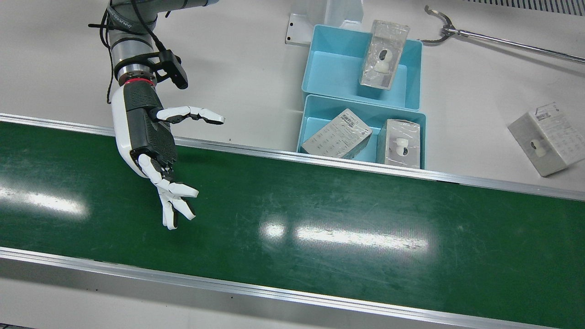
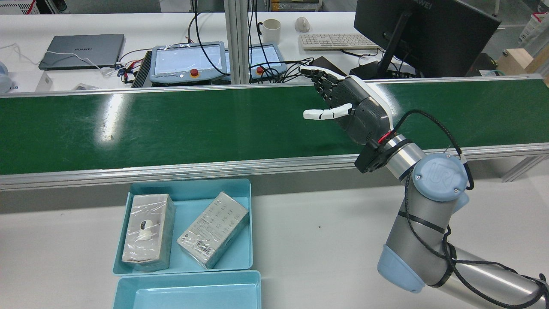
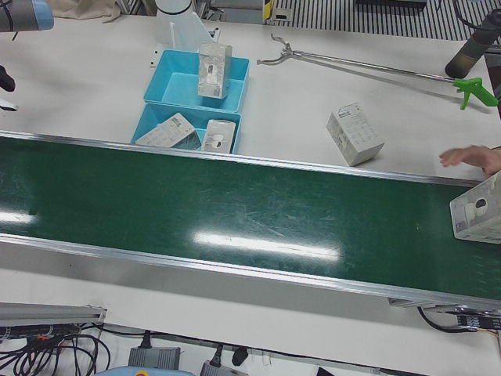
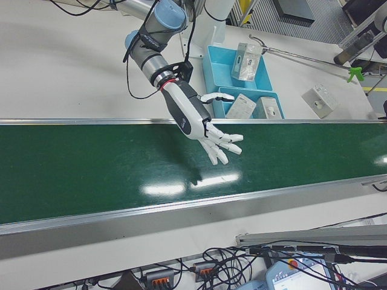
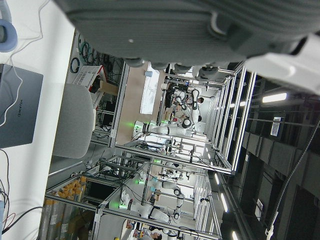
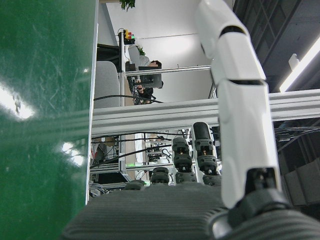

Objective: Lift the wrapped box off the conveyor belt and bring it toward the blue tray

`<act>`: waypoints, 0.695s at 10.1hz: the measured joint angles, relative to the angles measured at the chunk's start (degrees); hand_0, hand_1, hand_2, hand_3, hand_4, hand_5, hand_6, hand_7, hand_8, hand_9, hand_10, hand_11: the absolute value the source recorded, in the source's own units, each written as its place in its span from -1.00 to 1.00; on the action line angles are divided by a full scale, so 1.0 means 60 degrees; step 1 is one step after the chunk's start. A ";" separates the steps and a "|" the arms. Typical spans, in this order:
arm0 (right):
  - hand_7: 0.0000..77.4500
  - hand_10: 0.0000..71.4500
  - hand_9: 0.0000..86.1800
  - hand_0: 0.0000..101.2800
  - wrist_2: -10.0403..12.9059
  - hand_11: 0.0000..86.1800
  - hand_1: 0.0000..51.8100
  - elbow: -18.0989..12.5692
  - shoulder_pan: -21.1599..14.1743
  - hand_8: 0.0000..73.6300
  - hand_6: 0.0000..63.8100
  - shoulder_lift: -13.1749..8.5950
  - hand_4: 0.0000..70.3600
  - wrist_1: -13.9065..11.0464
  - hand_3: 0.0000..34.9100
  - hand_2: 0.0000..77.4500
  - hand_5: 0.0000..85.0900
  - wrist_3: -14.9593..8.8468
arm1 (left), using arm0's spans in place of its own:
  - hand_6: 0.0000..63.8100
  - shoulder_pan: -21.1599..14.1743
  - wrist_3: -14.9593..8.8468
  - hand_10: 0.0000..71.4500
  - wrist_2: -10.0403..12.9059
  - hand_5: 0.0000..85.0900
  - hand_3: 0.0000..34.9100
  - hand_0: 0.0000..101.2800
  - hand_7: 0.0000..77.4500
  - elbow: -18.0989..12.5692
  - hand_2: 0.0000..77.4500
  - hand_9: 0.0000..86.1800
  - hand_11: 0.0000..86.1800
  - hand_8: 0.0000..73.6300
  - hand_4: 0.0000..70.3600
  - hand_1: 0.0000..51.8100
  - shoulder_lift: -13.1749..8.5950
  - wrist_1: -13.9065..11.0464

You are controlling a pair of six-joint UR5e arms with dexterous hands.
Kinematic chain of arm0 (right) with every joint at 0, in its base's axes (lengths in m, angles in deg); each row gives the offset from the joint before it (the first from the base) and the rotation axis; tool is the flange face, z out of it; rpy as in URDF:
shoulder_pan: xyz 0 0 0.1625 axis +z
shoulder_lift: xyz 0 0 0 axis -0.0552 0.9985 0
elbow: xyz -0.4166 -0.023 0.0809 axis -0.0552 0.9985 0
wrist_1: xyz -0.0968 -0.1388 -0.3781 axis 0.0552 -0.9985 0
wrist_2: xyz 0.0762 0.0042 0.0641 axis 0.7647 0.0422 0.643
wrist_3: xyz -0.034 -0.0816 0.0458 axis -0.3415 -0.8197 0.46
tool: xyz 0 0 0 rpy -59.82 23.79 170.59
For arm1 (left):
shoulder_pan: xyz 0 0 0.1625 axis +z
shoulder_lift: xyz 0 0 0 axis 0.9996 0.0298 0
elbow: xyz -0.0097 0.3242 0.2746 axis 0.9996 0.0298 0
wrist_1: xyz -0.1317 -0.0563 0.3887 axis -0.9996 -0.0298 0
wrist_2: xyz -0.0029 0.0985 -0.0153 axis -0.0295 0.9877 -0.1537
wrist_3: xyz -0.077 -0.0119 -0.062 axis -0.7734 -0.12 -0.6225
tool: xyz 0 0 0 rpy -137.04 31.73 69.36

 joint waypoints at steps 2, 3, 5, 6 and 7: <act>-0.82 -1.00 -0.89 0.00 -0.0052 -0.97 -0.20 0.0079 0.0032 -0.93 -0.76 -0.0017 -0.53 -0.0173 -0.97 -0.48 -0.47 0.0003 | -0.98 0.0000 0.0000 -0.98 0.0000 -0.97 -1.00 -1.00 -0.99 0.0000 -0.97 -1.00 -0.99 -0.99 -1.00 -1.00 0.0000 0.0000; -0.87 -1.00 -0.89 0.00 -0.0055 -0.99 -0.31 0.0093 0.0044 -0.96 -0.90 -0.0020 -0.63 -0.0206 -0.97 -0.58 -0.54 0.0007 | -0.98 0.0000 0.0000 -0.98 0.0000 -0.97 -1.00 -1.00 -0.99 0.0000 -0.97 -1.00 -0.99 -0.99 -1.00 -1.00 0.0000 0.0000; -0.89 -1.00 -0.89 -0.04 -0.0016 -0.99 -0.62 0.0175 0.0102 -0.96 -0.90 -0.0012 -0.72 -0.0211 -0.96 -0.76 -0.58 0.0109 | -0.98 0.0000 0.0000 -0.98 0.0000 -0.97 -1.00 -1.00 -0.99 0.0000 -0.97 -0.99 -0.99 -0.99 -1.00 -1.00 0.0000 0.0000; -0.89 -1.00 -0.89 -0.04 0.0008 -0.99 -0.62 0.0215 0.0122 -0.96 -0.90 0.0002 -0.72 -0.0212 -0.96 -0.76 -0.58 0.0203 | -0.98 0.0000 0.0000 -0.98 0.0000 -0.97 -1.00 -1.00 -0.99 0.0000 -0.97 -1.00 -0.99 -0.99 -1.00 -1.00 0.0000 0.0000; -0.97 -1.00 -0.89 -0.08 0.0023 -0.99 -0.56 0.0242 0.0125 -0.96 -0.93 0.0011 -0.77 -0.0227 -0.94 -0.96 -0.59 0.0268 | -0.98 0.0000 0.0000 -0.98 0.0000 -0.97 -1.00 -1.00 -0.99 0.0000 -0.97 -1.00 -0.99 -0.99 -1.00 -1.00 0.0000 0.0000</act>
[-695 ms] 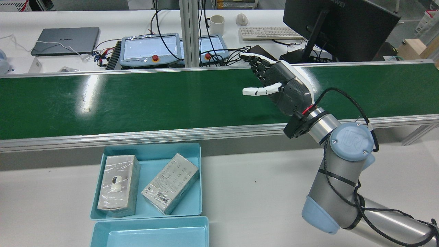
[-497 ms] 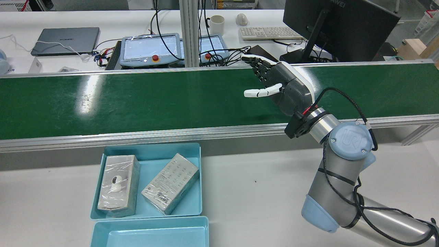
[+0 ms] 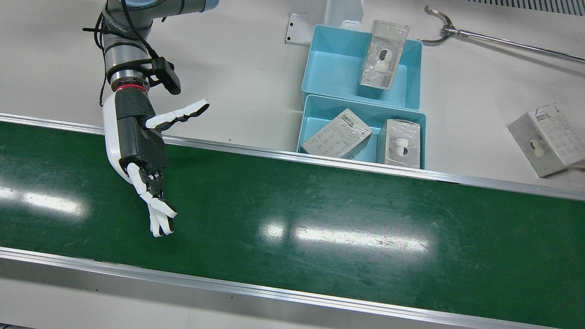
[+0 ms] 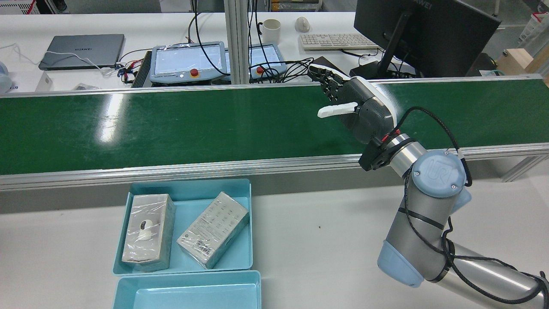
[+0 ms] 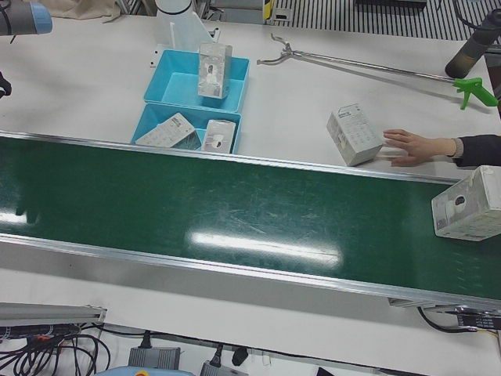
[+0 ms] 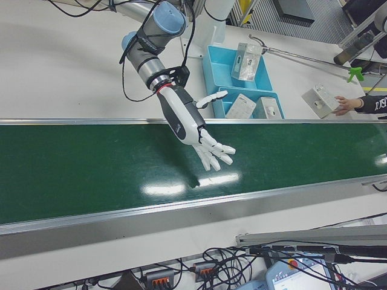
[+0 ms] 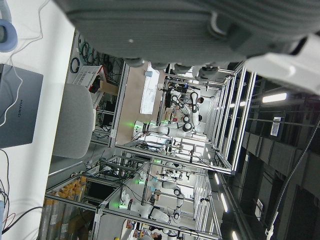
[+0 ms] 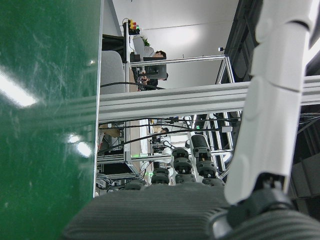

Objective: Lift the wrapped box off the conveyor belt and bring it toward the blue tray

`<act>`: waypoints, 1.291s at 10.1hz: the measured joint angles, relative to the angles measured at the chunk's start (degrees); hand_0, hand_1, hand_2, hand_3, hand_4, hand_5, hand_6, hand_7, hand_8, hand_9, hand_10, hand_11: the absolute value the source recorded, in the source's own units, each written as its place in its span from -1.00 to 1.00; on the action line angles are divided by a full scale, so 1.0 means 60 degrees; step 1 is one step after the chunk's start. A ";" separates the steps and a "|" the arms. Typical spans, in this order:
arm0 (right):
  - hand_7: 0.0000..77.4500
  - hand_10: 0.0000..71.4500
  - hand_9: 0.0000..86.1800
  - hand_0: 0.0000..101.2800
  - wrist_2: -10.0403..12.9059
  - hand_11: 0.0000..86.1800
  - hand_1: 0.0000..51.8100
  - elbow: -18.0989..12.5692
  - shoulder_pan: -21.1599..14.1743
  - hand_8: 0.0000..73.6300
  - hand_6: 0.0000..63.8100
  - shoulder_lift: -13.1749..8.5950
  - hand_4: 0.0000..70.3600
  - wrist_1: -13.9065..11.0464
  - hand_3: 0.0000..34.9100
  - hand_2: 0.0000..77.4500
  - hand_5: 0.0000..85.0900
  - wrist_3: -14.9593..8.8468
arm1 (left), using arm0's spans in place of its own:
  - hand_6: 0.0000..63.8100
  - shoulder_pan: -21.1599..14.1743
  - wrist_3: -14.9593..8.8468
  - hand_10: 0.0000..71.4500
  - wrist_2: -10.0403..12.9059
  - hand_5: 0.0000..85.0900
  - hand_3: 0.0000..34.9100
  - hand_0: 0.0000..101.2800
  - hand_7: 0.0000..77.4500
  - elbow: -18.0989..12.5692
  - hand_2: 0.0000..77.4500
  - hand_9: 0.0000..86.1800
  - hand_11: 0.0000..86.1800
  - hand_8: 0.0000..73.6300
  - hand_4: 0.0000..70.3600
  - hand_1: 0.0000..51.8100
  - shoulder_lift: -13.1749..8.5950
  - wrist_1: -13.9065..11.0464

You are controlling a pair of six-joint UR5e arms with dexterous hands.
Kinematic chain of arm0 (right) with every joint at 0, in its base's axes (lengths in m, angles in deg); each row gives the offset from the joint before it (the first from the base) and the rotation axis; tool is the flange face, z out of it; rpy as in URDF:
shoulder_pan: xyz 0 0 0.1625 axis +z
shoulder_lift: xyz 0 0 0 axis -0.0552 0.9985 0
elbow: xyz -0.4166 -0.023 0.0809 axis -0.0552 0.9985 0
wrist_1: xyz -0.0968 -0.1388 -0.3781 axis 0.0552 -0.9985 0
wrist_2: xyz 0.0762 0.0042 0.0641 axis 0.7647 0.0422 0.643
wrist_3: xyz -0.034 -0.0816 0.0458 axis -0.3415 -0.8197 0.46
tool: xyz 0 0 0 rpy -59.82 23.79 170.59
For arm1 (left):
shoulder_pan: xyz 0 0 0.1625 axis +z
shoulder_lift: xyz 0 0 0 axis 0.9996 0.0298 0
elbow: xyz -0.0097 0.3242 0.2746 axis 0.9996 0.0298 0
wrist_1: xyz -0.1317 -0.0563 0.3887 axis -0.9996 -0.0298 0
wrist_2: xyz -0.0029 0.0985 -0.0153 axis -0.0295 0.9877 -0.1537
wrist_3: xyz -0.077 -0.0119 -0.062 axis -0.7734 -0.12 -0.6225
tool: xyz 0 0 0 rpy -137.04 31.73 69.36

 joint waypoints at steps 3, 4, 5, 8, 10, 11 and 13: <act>-0.94 -1.00 -0.89 -0.07 0.0004 -0.97 -0.45 0.0020 -0.0038 -0.96 -0.91 -0.0021 -0.78 -0.0014 -1.00 -0.83 -0.58 0.0016 | -0.98 0.0000 0.0000 -0.98 0.0000 -0.97 -1.00 -1.00 -0.99 0.0000 -0.97 -1.00 -0.99 -0.99 -1.00 -1.00 0.0000 0.0000; -0.94 -1.00 -0.89 -0.07 0.0001 -0.97 -0.45 0.0019 -0.0041 -0.96 -0.91 -0.0035 -0.78 -0.0005 -1.00 -0.83 -0.56 0.0013 | -0.98 0.0000 0.0000 -0.98 0.0000 -0.97 -1.00 -1.00 -0.99 0.0000 -0.99 -1.00 -0.99 -0.99 -1.00 -1.00 0.0000 0.0000; -0.94 -1.00 -0.89 -0.07 0.0000 -0.97 -0.45 0.0017 -0.0040 -0.96 -0.91 -0.0037 -0.78 0.0006 -1.00 -0.83 -0.56 0.0017 | -0.98 0.0000 0.0000 -1.00 0.0000 -0.97 -1.00 -1.00 -0.99 0.0000 -0.99 -1.00 -0.99 -0.99 -1.00 -1.00 0.0000 0.0000; -0.94 -1.00 -0.89 -0.07 0.0010 -0.99 -0.47 0.0007 -0.0037 -0.94 -0.91 -0.0036 -0.81 0.0034 -1.00 -0.86 -0.56 0.0035 | -0.98 0.0000 0.0000 -0.98 0.0000 -0.97 -1.00 -1.00 -0.99 0.0000 -0.97 -0.99 -0.99 -0.99 -1.00 -1.00 0.0000 0.0000; -0.94 -1.00 -0.89 -0.07 0.0012 -0.99 -0.49 0.0005 -0.0025 -0.94 -0.91 -0.0035 -0.81 0.0044 -1.00 -0.87 -0.56 0.0055 | -0.98 0.0000 0.0000 -0.98 0.0000 -0.97 -1.00 -1.00 -0.99 0.0000 -0.99 -0.99 -0.99 -0.99 -1.00 -1.00 0.0000 0.0000; -0.94 -1.00 -0.89 -0.07 0.0013 -0.99 -0.52 0.0001 -0.0016 -0.94 -0.91 -0.0025 -0.78 0.0046 -1.00 -0.89 -0.56 0.0067 | -0.98 0.0000 0.0000 -0.98 0.0000 -0.97 -1.00 -1.00 -0.99 0.0000 -0.99 -1.00 -0.99 -0.99 -1.00 -1.00 0.0000 0.0000; -0.94 -1.00 -0.89 -0.07 0.0013 -0.99 -0.52 -0.0003 0.0003 -0.94 -0.91 0.0002 -0.85 0.0048 -1.00 -0.90 -0.56 0.0101 | -0.98 0.0000 0.0000 -0.98 0.0000 -0.97 -1.00 -1.00 -0.99 0.0000 -0.97 -0.99 -0.99 -0.99 -1.00 -1.00 0.0000 0.0000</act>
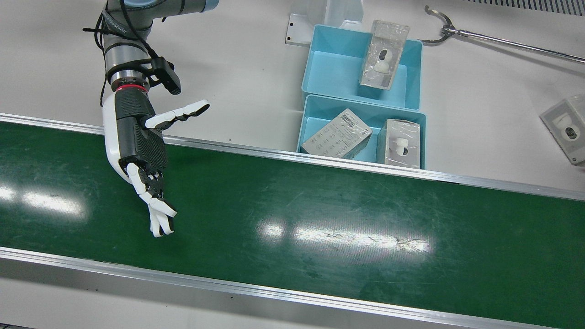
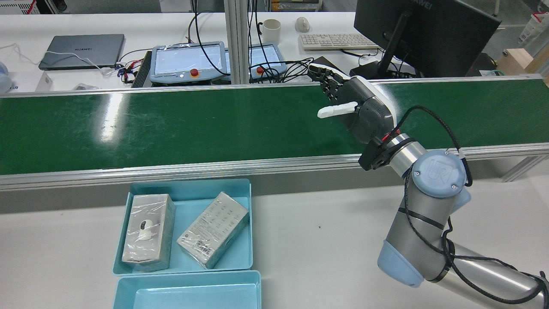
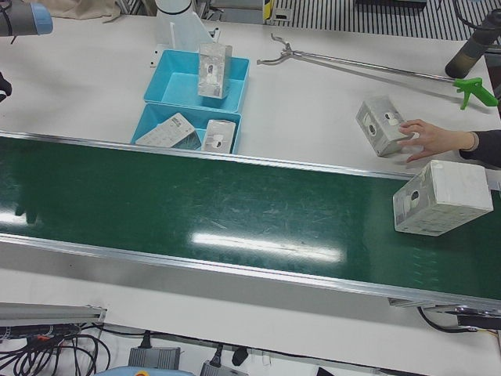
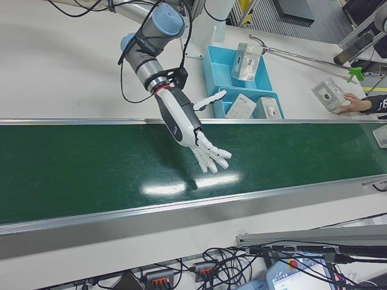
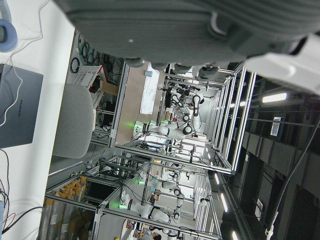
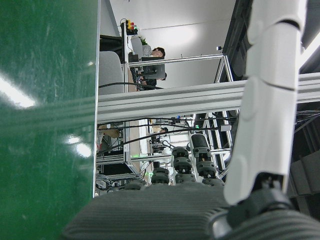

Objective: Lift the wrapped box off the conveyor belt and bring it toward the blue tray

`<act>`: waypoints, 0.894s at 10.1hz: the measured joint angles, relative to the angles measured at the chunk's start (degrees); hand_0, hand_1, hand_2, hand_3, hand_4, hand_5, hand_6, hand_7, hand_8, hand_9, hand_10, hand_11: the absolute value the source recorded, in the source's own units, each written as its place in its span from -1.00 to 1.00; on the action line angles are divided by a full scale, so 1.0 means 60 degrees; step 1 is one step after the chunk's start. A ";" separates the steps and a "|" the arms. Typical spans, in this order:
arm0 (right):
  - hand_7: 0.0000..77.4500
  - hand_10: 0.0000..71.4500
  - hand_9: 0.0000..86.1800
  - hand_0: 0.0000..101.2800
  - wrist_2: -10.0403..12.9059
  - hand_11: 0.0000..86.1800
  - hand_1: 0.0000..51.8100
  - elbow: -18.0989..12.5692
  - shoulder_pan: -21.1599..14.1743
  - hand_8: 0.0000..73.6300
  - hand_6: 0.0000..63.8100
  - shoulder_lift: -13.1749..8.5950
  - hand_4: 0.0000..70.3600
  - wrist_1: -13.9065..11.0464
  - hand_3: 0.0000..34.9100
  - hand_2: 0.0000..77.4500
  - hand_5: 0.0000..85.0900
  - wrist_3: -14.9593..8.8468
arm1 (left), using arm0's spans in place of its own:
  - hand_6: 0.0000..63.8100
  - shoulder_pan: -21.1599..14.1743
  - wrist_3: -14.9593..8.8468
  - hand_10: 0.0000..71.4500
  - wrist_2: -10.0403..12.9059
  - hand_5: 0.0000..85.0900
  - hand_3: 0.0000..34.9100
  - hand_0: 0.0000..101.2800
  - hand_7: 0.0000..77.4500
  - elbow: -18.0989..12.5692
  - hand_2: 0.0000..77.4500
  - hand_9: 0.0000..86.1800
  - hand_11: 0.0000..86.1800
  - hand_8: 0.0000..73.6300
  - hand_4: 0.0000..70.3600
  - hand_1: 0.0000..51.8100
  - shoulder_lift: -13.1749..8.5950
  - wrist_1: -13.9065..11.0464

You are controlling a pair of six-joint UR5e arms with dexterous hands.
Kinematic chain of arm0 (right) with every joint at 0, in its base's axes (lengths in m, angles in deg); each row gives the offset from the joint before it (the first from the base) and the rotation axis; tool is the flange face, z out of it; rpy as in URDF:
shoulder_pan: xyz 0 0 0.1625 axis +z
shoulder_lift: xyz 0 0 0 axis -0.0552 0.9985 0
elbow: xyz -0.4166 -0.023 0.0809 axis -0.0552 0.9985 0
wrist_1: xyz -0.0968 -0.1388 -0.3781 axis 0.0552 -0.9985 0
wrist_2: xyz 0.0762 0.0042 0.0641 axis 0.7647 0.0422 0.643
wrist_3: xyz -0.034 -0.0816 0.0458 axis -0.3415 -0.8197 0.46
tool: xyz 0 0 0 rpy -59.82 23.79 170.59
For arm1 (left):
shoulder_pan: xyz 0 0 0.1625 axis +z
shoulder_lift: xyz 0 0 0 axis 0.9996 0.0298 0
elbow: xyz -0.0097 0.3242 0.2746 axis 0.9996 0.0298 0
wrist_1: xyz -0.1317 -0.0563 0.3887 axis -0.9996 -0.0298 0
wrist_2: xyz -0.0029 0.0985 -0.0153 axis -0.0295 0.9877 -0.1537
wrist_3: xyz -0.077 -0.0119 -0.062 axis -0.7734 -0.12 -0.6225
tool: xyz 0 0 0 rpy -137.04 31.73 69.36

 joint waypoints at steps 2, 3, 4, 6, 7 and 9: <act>-0.94 -1.00 -0.89 -0.07 0.0000 -0.99 -0.52 -0.0001 0.0002 -0.94 -0.91 0.0005 -0.80 0.0000 -1.00 -0.89 -0.56 0.0013 | -0.98 0.0000 0.0000 -0.98 0.0000 -0.97 -1.00 -1.00 -0.99 0.0000 -0.97 -0.99 -0.99 -0.99 -1.00 -1.00 0.0000 0.0000; -0.94 -1.00 -0.89 -0.07 0.0000 -0.99 -0.54 -0.0001 0.0006 -0.96 -0.91 0.0012 -0.80 0.0000 -1.00 -0.90 -0.55 0.0015 | -0.98 0.0000 0.0000 -0.98 0.0000 -0.97 -1.00 -1.00 -0.99 0.0000 -0.99 -1.00 -0.99 -0.99 -1.00 -1.00 0.0000 0.0000; -0.94 -1.00 -0.89 -0.07 0.0000 -0.99 -0.54 -0.0001 0.0007 -0.96 -0.91 0.0016 -0.80 0.0000 -1.00 -0.90 -0.55 0.0016 | -0.98 0.0000 0.0000 -0.98 0.0000 -0.97 -1.00 -1.00 -0.99 0.0000 -0.99 -1.00 -0.99 -0.99 -1.00 -1.00 0.0000 0.0000; -0.94 -1.00 -0.89 -0.08 0.0000 -0.97 -0.54 -0.0002 0.0009 -0.94 -0.91 0.0019 -0.80 0.0000 -1.00 -0.90 -0.56 0.0016 | -0.98 0.0001 0.0000 -0.98 0.0000 -0.97 -1.00 -1.00 -0.99 0.0000 -0.97 -1.00 -0.99 -0.99 -1.00 -1.00 0.0000 0.0000; -0.94 -1.00 -0.89 -0.07 0.0000 -0.97 -0.54 -0.0002 0.0009 -0.94 -0.91 0.0021 -0.80 0.0000 -1.00 -0.89 -0.56 0.0016 | -0.98 0.0000 0.0000 -0.98 0.0000 -0.97 -1.00 -1.00 -0.99 0.0000 -0.99 -1.00 -0.99 -0.99 -1.00 -1.00 0.0000 0.0000; -0.94 -1.00 -0.89 -0.07 0.0009 -0.97 -0.54 -0.0002 0.0009 -0.94 -0.91 0.0022 -0.80 0.0000 -1.00 -0.89 -0.56 0.0017 | -0.98 0.0000 0.0000 -0.98 0.0000 -0.97 -1.00 -1.00 -0.99 0.0000 -0.99 -1.00 -0.99 -0.99 -1.00 -1.00 0.0000 0.0000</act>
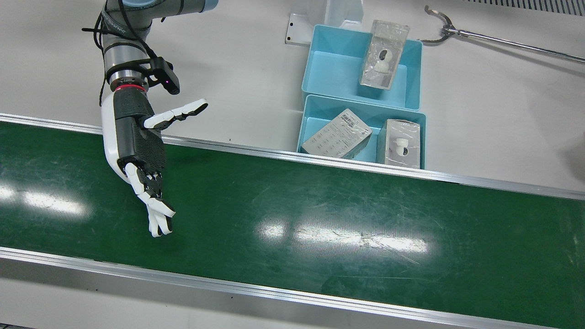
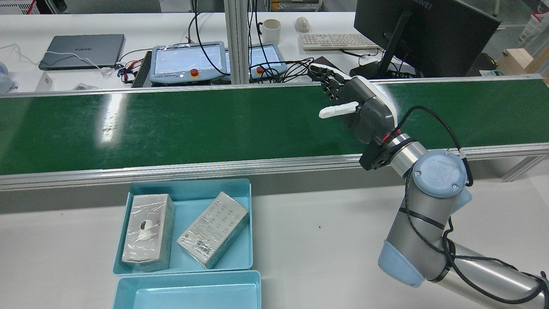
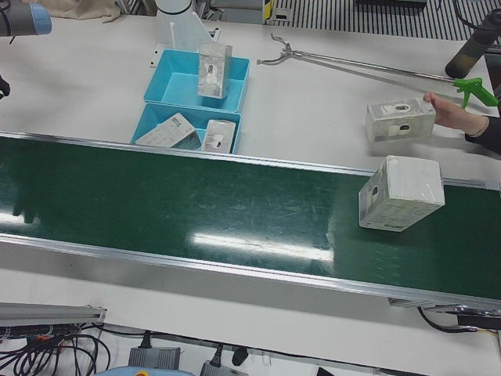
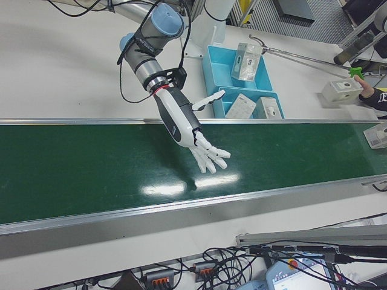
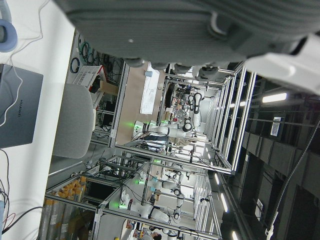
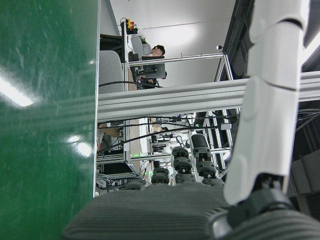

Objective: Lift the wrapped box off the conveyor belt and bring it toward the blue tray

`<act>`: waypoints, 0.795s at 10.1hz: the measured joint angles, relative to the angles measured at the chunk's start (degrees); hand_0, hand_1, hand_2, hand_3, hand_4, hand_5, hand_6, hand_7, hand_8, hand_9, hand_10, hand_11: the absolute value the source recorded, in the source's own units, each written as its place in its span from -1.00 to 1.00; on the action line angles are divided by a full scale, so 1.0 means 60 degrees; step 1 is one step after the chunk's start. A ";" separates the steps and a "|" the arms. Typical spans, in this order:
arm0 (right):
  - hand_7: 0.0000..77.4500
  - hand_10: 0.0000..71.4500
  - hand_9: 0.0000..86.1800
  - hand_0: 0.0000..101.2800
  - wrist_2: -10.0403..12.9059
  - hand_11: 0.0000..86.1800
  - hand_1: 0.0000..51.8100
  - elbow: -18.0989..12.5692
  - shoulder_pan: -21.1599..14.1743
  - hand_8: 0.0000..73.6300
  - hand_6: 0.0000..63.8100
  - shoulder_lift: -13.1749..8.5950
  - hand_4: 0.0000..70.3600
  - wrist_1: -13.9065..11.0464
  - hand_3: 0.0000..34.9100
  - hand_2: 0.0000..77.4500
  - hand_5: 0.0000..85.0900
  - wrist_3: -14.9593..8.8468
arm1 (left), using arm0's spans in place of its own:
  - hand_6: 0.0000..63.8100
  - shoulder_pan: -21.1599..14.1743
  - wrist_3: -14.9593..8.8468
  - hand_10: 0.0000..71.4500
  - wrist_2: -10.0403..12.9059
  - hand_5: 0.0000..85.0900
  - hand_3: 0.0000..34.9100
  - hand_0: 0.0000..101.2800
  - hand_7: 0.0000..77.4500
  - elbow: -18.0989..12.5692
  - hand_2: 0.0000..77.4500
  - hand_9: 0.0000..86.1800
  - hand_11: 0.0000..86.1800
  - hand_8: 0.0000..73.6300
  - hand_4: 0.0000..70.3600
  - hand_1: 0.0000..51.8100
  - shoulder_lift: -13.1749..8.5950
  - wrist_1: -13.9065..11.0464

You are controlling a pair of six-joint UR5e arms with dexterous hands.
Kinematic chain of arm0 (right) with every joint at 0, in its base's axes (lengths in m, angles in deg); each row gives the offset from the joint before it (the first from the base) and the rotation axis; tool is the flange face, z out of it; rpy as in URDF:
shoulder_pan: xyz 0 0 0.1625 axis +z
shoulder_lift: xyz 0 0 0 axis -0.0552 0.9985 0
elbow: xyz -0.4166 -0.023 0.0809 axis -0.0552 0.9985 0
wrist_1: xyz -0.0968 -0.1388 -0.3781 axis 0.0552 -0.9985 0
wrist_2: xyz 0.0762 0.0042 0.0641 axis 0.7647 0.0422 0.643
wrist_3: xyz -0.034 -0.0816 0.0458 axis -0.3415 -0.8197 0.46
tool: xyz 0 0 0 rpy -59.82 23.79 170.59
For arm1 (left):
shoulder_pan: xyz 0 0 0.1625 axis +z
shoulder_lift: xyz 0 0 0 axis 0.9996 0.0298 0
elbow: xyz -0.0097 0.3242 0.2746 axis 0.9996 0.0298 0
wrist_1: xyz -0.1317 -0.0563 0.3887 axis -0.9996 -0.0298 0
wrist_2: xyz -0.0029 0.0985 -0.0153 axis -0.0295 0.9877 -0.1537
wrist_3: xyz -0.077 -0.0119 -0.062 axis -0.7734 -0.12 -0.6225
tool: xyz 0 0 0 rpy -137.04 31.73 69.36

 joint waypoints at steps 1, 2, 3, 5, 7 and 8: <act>-0.94 -1.00 -0.89 -0.07 0.0003 -0.99 -0.54 0.0000 0.0000 -0.94 -0.91 0.0000 -0.80 0.0000 -1.00 -0.90 -0.56 0.0000 | -0.98 0.0000 0.0000 -0.98 0.0000 -0.97 -1.00 -1.00 -0.99 0.0000 -0.97 -1.00 -0.99 -0.99 -1.00 -1.00 0.0000 0.0000; -0.94 -1.00 -0.89 -0.07 0.0004 -0.99 -0.54 0.0000 0.0000 -0.94 -0.91 0.0000 -0.80 0.0000 -1.00 -0.90 -0.56 0.0000 | -0.98 0.0000 0.0000 -0.98 0.0000 -0.97 -1.00 -1.00 -0.99 0.0000 -0.99 -0.99 -0.99 -0.99 -1.00 -1.00 0.0000 0.0000; -0.94 -1.00 -0.89 -0.07 0.0005 -0.99 -0.54 0.0000 -0.0002 -0.94 -0.91 0.0000 -0.77 0.0000 -1.00 -0.90 -0.55 -0.0008 | -0.98 0.0000 0.0000 -0.98 0.0000 -0.97 -1.00 -1.00 -0.99 0.0000 -0.99 -0.99 -0.99 -0.99 -1.00 -1.00 0.0000 0.0000; -0.94 -1.00 -0.89 -0.07 0.0006 -0.97 -0.54 0.0003 -0.0020 -0.94 -0.91 0.0000 -0.77 0.0000 -1.00 -0.89 -0.56 -0.0036 | -0.98 0.0000 0.0000 -0.98 0.0000 -0.97 -1.00 -1.00 -0.99 0.0000 -0.99 -1.00 -0.99 -0.99 -1.00 -1.00 0.0000 0.0000; -0.92 -1.00 -0.89 -0.07 -0.0003 -0.99 -0.54 0.0017 -0.0036 -0.94 -0.91 0.0001 -0.74 0.0000 -1.00 -0.90 -0.56 -0.0069 | -0.98 0.0000 0.0000 -0.98 0.0000 -0.97 -1.00 -1.00 -0.99 0.0000 -0.97 -0.99 -0.99 -0.99 -1.00 -1.00 0.0000 0.0000; -0.92 -1.00 -0.89 -0.07 0.0001 -0.99 -0.54 0.0030 -0.0045 -0.94 -0.91 0.0000 -0.74 0.0000 -1.00 -0.90 -0.56 -0.0078 | -0.98 0.0000 0.0000 -0.98 0.0000 -0.97 -1.00 -1.00 -0.99 0.0000 -0.97 -0.99 -0.99 -0.99 -1.00 -1.00 0.0000 0.0000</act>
